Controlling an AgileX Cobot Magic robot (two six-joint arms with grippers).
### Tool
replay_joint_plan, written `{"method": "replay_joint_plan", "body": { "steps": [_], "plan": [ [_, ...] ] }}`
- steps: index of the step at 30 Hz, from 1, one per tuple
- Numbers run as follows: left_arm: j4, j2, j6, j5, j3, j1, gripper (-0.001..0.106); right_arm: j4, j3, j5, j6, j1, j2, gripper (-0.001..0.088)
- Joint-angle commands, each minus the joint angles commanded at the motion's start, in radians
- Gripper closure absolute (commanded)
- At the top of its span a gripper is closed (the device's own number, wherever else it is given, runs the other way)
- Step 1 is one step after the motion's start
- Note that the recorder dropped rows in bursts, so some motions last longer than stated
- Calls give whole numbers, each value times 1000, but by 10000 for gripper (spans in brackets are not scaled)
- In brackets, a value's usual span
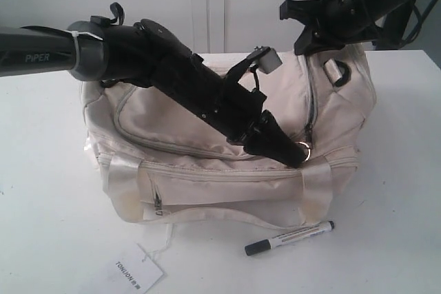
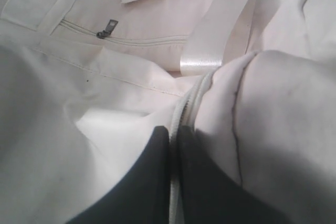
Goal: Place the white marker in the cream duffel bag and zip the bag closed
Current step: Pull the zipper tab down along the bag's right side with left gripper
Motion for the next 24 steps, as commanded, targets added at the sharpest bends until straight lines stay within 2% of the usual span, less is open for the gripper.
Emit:
{"method": "replay_joint_plan", "body": {
  "steps": [4,14,24],
  "plan": [
    [79,0,0,28,0,0,1053,0,0,0,0,0,0,868],
    [186,0,0,40,0,0,1053,0,0,0,0,0,0,868],
    [244,0,0,-96,0,0,1053,0,0,0,0,0,0,868]
  ]
}}
